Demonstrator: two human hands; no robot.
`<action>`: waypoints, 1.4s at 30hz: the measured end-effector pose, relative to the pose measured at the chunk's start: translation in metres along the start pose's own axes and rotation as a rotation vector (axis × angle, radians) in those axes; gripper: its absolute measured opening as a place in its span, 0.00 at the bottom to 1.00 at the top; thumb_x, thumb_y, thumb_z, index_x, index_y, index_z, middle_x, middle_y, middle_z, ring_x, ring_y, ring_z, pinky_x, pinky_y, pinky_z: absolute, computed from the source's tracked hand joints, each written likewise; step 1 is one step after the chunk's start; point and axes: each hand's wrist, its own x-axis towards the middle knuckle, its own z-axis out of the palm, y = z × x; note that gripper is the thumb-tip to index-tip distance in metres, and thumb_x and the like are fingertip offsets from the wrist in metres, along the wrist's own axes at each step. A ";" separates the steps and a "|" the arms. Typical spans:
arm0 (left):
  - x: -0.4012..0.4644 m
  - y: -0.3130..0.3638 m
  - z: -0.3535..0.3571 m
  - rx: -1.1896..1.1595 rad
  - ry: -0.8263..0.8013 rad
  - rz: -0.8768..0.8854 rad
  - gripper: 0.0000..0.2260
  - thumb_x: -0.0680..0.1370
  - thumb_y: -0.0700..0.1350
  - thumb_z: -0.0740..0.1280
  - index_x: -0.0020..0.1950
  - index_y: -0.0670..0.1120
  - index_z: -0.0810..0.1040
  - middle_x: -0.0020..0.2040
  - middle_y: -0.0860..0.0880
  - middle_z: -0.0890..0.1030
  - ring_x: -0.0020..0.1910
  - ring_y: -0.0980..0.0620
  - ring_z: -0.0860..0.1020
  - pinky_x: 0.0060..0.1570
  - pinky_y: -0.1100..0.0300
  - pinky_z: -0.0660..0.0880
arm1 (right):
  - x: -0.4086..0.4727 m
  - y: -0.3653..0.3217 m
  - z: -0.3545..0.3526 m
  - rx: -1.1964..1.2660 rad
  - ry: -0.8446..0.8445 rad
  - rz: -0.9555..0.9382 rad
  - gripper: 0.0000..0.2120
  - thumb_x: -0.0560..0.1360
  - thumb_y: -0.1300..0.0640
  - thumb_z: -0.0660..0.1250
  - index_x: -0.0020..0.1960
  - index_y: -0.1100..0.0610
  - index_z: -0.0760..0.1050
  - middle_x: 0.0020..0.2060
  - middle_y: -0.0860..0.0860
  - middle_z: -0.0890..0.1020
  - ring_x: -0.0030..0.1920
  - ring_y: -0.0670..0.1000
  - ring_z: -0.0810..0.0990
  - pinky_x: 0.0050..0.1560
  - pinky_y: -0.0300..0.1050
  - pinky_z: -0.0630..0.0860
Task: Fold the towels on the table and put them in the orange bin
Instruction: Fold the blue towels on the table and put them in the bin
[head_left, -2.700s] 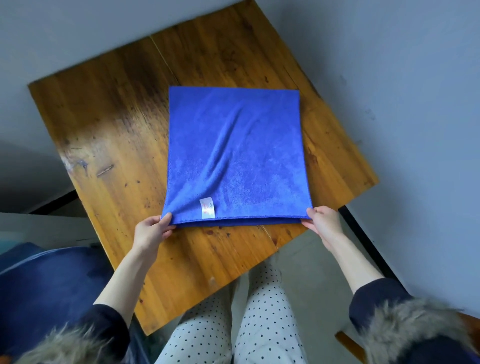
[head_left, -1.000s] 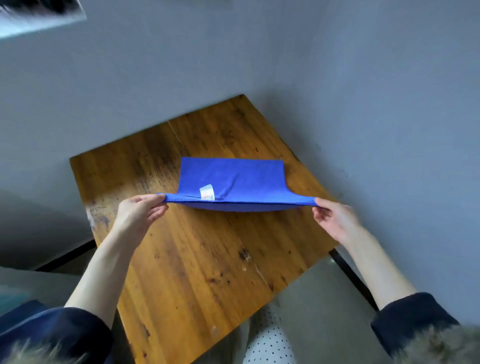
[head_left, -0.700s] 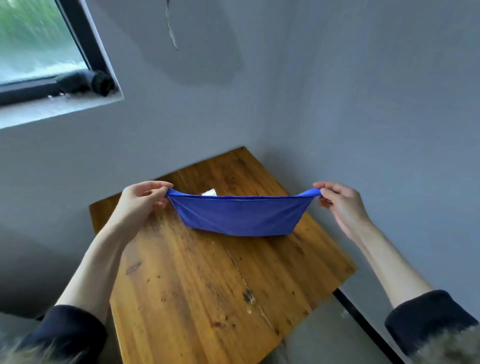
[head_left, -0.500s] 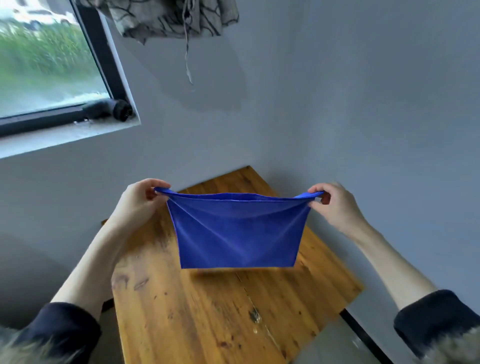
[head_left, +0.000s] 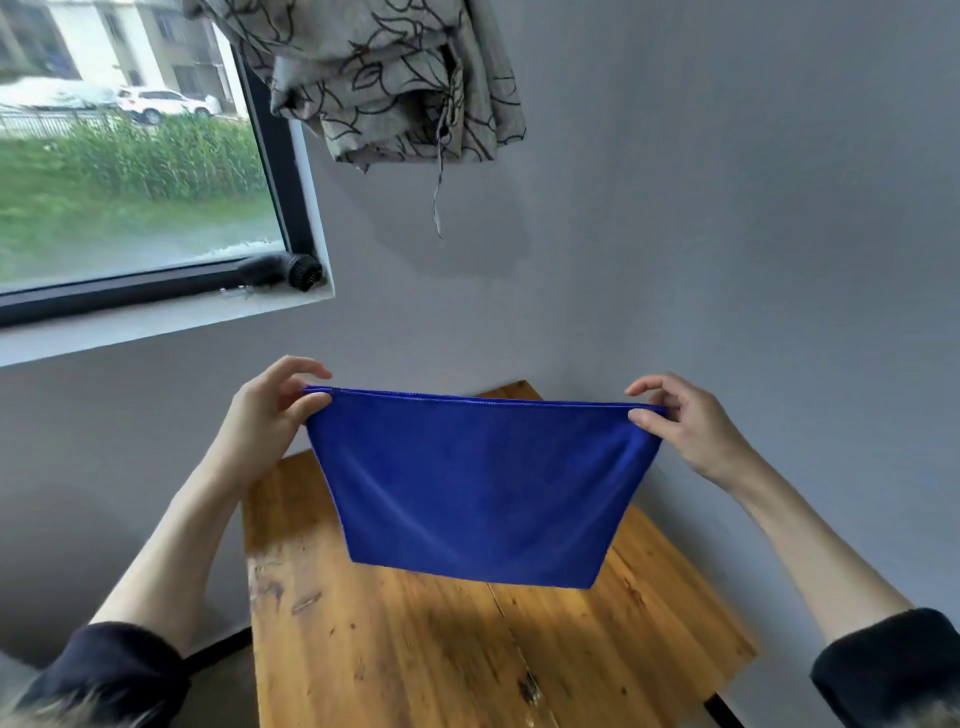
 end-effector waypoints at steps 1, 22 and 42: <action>0.000 0.000 -0.003 -0.007 0.003 0.004 0.08 0.76 0.36 0.66 0.46 0.50 0.76 0.40 0.44 0.80 0.39 0.46 0.76 0.43 0.62 0.73 | 0.000 -0.004 0.002 -0.060 -0.020 -0.049 0.15 0.74 0.67 0.66 0.45 0.45 0.73 0.34 0.48 0.75 0.35 0.45 0.73 0.39 0.30 0.68; -0.019 -0.017 -0.051 0.077 0.149 0.019 0.15 0.76 0.34 0.65 0.40 0.55 0.77 0.40 0.52 0.80 0.41 0.53 0.78 0.38 0.72 0.71 | 0.004 -0.035 0.034 -0.239 -0.151 -0.167 0.06 0.75 0.64 0.66 0.44 0.53 0.77 0.39 0.43 0.81 0.42 0.40 0.78 0.42 0.27 0.69; -0.017 -0.026 -0.052 0.160 0.077 -0.108 0.04 0.75 0.37 0.68 0.43 0.45 0.79 0.38 0.48 0.80 0.38 0.52 0.76 0.40 0.66 0.72 | 0.031 -0.019 0.044 0.081 -0.124 0.100 0.07 0.77 0.58 0.64 0.43 0.61 0.77 0.40 0.57 0.81 0.42 0.52 0.78 0.46 0.43 0.76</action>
